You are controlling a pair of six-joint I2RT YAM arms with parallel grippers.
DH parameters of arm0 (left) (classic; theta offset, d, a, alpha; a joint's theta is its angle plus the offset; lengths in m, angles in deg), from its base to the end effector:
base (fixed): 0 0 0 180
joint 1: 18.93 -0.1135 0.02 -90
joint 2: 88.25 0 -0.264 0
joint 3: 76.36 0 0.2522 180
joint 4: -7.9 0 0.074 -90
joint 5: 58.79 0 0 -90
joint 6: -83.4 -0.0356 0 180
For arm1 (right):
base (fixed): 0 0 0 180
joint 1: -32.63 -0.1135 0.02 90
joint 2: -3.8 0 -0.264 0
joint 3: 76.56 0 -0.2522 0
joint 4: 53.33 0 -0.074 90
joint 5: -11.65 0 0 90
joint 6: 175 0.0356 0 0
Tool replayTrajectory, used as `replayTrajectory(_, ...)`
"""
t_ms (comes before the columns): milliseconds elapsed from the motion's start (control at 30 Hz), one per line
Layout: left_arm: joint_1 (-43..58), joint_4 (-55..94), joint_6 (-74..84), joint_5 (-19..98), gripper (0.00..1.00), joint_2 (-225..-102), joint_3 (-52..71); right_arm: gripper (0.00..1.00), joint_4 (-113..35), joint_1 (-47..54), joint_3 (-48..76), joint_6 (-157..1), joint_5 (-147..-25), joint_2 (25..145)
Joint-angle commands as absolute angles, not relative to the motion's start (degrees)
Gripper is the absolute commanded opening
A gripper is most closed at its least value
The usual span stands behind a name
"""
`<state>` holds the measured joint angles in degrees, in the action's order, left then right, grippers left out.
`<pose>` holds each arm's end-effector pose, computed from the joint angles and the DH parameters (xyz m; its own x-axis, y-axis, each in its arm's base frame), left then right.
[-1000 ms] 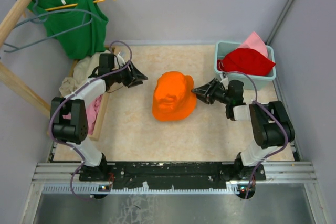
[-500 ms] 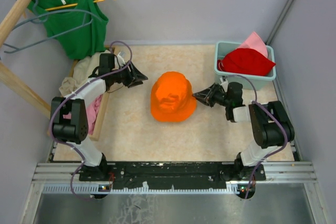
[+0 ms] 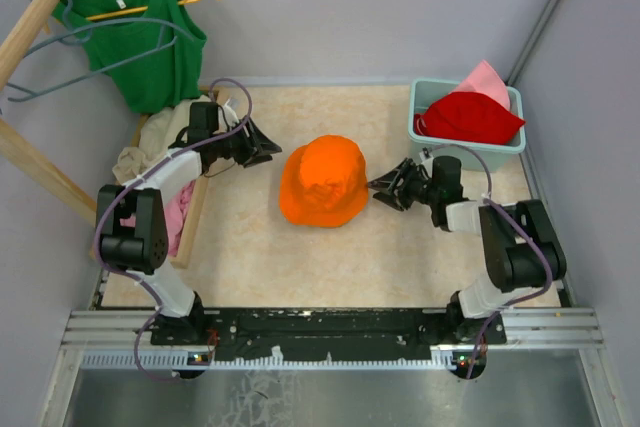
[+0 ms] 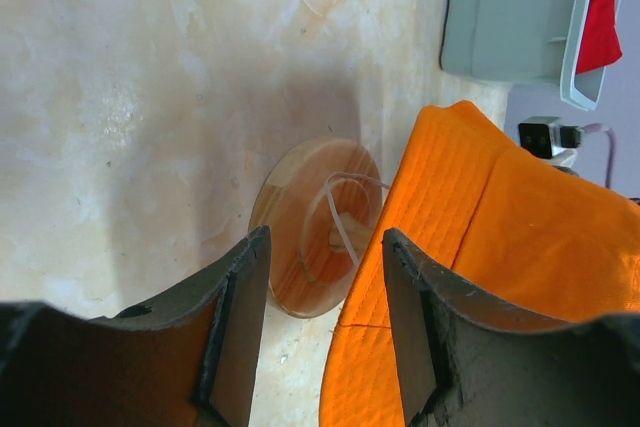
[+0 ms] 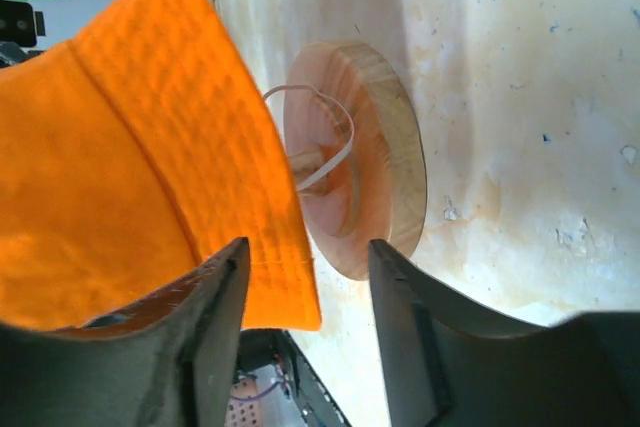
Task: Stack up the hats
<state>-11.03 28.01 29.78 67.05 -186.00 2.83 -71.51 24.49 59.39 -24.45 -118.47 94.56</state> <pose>0.3686 -0.0722 0.2305 -0.8329 -0.3699 -0.4116 0.0872 0.6468 -0.7576 0.2792 0.0631 0.1456 -0.8148 0.5561 -0.1640 0.0829 0.3917 0.9164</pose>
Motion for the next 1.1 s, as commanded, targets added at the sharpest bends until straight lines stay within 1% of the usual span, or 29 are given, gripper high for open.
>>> replayTrajectory(0, -11.0, 26.5, 29.3, 68.1, 0.55, -185.2, 1.6, 0.54, -60.4, 24.4, 54.4, -33.0, -114.3, 85.6)
replayTrajectory(200, -11.0, 23.7, 30.1, 70.0, 0.56, -185.6, 0.0, 0.56, -48.8, 27.2, 52.3, -38.4, -111.4, 76.5)
replayTrajectory(333, -11.0, 22.5, 30.7, 70.5, 0.56, -185.7, -0.7, 0.58, -34.9, 27.8, 44.9, -45.9, -105.6, 71.8)
replayTrajectory(400, -11.1, 22.3, 30.7, 70.2, 0.56, -185.5, -0.7, 0.62, -27.0, 27.8, 38.4, -50.9, -99.8, 72.1)
replayTrajectory(500, -11.1, 22.3, 30.4, 69.6, 0.56, -185.2, -0.4, 0.76, -19.1, 27.8, 28.3, -57.9, -88.3, 74.8)
replayTrajectory(567, -11.3, 22.3, 30.2, 69.2, 0.56, -185.3, 0.0, 0.79, -16.0, 27.9, 21.4, -61.8, -80.9, 77.9)
replayTrajectory(667, -11.6, 23.1, 29.8, 69.3, 0.56, -186.0, 1.1, 0.78, -11.0, 29.4, 12.0, -65.9, -73.4, 84.9)
replayTrajectory(733, -11.8, 23.5, 29.6, 69.4, 0.56, -186.3, 1.6, 0.76, -7.6, 30.7, 6.1, -67.9, -70.9, 91.4)
replayTrajectory(833, -12.2, 23.6, 29.3, 69.2, 0.56, -186.6, 1.6, 0.74, -4.5, 32.3, -0.5, -69.5, -70.5, 97.8)
replayTrajectory(900, -12.6, 23.6, 29.3, 69.1, 0.56, -186.7, 1.4, 0.72, -3.7, 33.2, -3.2, -69.7, -70.7, 102.3)
replayTrajectory(1067, -13.4, 23.3, 29.3, 69.4, 0.56, -187.3, 1.3, 0.63, -7.0, 36.5, -5.9, -69.2, -72.6, 106.6)
